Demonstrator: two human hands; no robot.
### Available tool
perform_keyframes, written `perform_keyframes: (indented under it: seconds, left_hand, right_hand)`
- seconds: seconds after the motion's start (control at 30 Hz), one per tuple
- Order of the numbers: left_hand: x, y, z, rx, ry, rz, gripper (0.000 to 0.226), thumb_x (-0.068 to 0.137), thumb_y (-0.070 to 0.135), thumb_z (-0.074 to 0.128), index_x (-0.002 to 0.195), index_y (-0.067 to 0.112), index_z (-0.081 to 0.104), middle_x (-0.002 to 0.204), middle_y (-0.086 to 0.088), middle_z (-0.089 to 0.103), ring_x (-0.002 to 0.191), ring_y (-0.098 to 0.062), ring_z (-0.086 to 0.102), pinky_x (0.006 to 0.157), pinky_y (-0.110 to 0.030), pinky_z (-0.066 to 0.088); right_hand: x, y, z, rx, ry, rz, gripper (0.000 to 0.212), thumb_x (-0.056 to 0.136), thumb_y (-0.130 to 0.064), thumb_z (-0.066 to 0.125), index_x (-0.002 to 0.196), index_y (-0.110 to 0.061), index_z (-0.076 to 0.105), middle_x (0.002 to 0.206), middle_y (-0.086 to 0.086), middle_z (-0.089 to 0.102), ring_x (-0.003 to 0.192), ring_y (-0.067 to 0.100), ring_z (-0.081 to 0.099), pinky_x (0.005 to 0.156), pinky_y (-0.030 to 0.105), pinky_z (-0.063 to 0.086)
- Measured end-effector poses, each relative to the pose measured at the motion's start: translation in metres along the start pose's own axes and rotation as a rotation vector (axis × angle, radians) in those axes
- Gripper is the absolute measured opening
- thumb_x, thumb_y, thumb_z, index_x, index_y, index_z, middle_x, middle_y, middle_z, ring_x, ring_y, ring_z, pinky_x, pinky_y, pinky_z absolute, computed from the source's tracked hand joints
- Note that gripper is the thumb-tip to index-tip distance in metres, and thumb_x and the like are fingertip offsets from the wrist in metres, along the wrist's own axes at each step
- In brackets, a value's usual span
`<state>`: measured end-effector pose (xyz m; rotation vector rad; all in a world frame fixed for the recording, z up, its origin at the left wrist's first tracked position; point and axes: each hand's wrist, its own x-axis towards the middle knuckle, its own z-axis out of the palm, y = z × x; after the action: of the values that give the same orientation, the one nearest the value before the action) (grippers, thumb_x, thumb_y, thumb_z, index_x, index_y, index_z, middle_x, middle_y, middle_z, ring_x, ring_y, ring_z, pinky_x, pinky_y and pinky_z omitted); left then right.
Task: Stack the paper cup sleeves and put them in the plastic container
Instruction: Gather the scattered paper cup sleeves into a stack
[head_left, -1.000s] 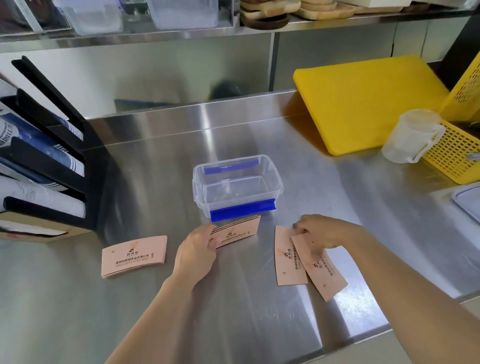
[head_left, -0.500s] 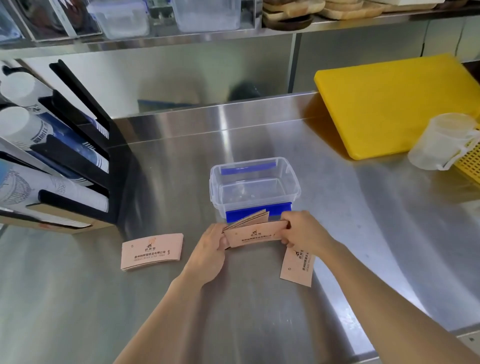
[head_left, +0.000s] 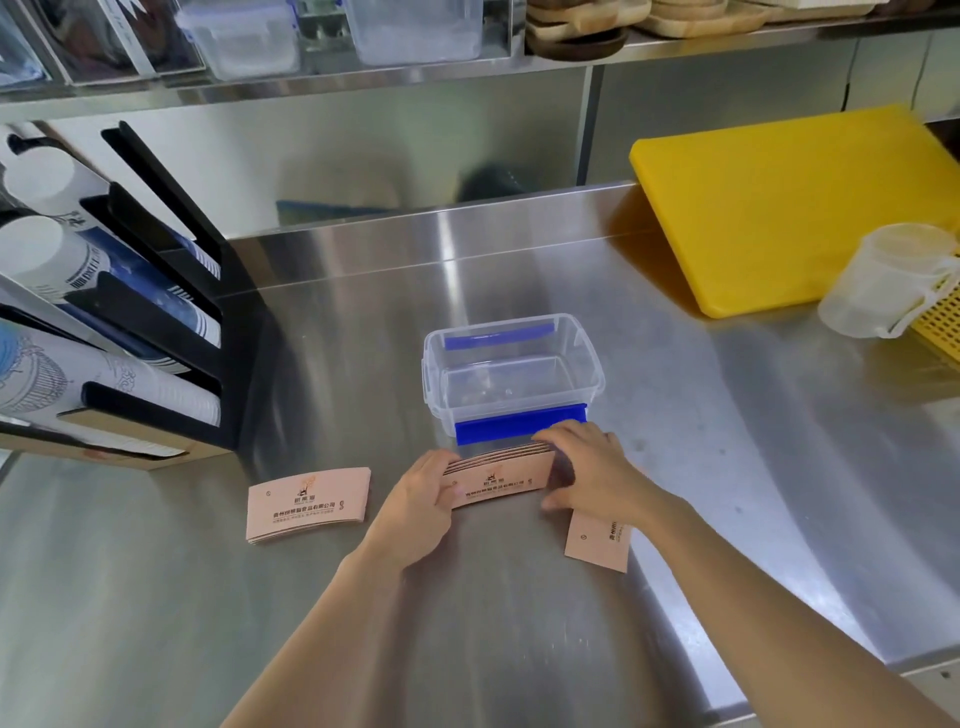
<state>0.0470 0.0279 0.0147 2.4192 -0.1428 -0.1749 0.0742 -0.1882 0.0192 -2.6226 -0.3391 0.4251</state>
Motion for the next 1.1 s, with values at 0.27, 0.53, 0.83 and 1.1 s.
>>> perform_keyframes:
  seconds: [0.27, 0.53, 0.83, 1.1]
  left_hand:
    - [0.005, 0.002, 0.005, -0.014, 0.015, -0.062, 0.027, 0.092, 0.011, 0.046, 0.119, 0.011, 0.047, 0.12, -0.008, 0.056, 0.108, -0.023, 0.053, 0.086, -0.026, 0.04]
    - [0.004, 0.003, 0.0, -0.003, -0.022, -0.052, 0.028, 0.092, 0.012, 0.046, 0.121, 0.012, 0.046, 0.123, -0.008, 0.056, 0.112, -0.022, 0.053, 0.094, -0.031, 0.043]
    - [0.002, -0.001, -0.006, -0.011, -0.075, -0.031, 0.029, 0.095, 0.01, 0.036, 0.124, 0.011, 0.041, 0.127, -0.008, 0.051, 0.107, -0.019, 0.049, 0.087, -0.022, 0.034]
    - [-0.001, 0.0, -0.005, -0.025, -0.103, -0.02, 0.026, 0.093, 0.027, 0.047, 0.115, 0.014, 0.045, 0.114, -0.001, 0.052, 0.099, -0.017, 0.051, 0.082, -0.025, 0.038]
  right_hand:
    - [-0.013, 0.034, -0.023, -0.268, -0.162, 0.318, 0.11, 0.051, -0.044, 0.084, 0.139, -0.023, 0.021, 0.133, 0.004, 0.039, 0.124, 0.023, 0.034, 0.097, 0.035, 0.026]
    - [-0.013, 0.018, -0.025, 0.084, -0.176, 0.241, 0.03, 0.07, -0.021, 0.078, 0.087, -0.019, 0.053, 0.087, -0.009, 0.06, 0.085, 0.015, 0.063, 0.071, 0.021, 0.05]
    - [-0.01, 0.0, -0.013, 0.684, 0.271, 0.229, 0.022, 0.073, -0.007, 0.073, 0.09, 0.005, 0.063, 0.084, 0.011, 0.069, 0.064, 0.016, 0.063, 0.049, 0.018, 0.053]
    - [-0.007, -0.008, 0.025, 0.135, 0.165, 0.257, 0.043, 0.081, -0.054, 0.056, 0.076, -0.011, 0.058, 0.08, 0.002, 0.061, 0.076, 0.022, 0.058, 0.061, 0.034, 0.043]
